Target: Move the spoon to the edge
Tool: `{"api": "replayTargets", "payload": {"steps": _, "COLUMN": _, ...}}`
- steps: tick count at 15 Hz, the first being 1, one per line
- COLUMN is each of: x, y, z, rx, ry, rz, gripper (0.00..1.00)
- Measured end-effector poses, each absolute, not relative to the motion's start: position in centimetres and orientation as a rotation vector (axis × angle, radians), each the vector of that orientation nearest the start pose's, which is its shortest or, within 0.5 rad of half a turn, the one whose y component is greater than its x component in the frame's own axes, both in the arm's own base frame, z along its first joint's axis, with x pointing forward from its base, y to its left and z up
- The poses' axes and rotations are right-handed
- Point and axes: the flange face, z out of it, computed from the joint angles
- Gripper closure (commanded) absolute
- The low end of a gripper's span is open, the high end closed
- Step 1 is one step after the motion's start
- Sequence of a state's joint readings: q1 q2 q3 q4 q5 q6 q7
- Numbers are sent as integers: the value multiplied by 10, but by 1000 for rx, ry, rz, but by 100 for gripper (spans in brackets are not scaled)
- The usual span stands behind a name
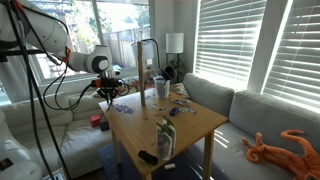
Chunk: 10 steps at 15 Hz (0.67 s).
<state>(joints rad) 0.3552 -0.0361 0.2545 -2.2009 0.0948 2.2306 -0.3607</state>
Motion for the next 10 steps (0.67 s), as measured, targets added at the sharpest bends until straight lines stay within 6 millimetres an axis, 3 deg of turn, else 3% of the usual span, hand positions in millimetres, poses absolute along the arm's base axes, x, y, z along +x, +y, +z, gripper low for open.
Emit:
{"api": "replayTargets", "payload": {"steps": 3, "x": 429, "y": 308, "z": 409, "rx": -2761, "ry": -1363, "rz": -78, "gripper": 26}}
{"api": "replayTargets", "payload": {"steps": 6, "x": 418, "y": 304, "z": 430, "rx": -2820, "ry": -1355, "rz": -105, "gripper": 5}}
{"api": "replayTargets", "payload": {"steps": 8, "x": 407, "y": 297, "z": 451, "rx": -2867, "ry": -1379, "rz": -168, "gripper": 0}}
{"api": "replayTargets", "payload": {"steps": 10, "x": 394, "y": 292, "z": 475, "rx": -2895, "ry": -1482, "rz": -271, "gripper": 2}}
